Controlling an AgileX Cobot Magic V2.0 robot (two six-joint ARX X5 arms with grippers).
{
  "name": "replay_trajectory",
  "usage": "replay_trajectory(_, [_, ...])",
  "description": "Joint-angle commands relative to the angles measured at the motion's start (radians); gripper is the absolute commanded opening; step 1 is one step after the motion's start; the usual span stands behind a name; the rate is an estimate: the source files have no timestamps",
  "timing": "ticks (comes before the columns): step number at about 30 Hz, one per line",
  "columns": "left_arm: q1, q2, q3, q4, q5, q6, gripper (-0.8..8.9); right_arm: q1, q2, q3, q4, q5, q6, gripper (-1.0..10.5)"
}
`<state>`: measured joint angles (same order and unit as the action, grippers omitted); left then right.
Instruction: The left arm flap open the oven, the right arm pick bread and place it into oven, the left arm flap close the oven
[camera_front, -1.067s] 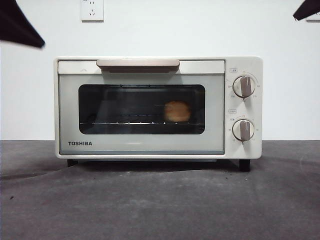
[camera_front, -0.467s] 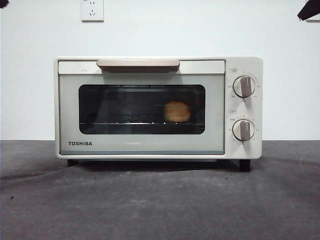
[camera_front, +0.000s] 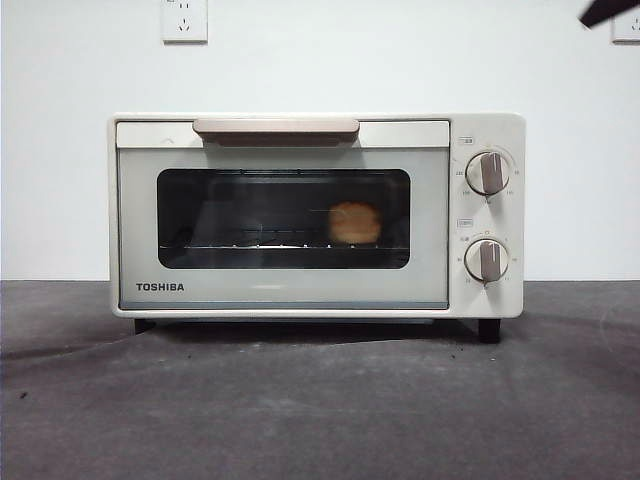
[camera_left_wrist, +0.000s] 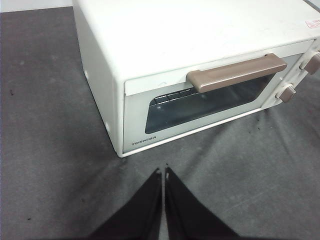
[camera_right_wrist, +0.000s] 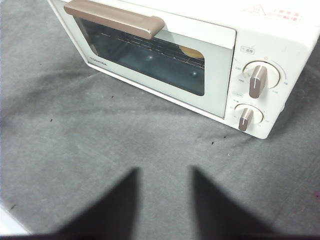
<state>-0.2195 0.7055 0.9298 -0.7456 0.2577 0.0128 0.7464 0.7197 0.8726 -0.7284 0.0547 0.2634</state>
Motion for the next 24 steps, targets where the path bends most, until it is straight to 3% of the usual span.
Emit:
replay_trajectory(1, [-0.003,0.003,0.018,0.006,-0.003,0.010,0.19,0.010,0.004,0.019,0.011,0.003,-0.010,0.1])
replay_trajectory(24, [-0.003,0.003,0.018,0.010,-0.004,0.013,0.18,0.010,0.004,0.019,0.048,0.006,-0.010,0.1])
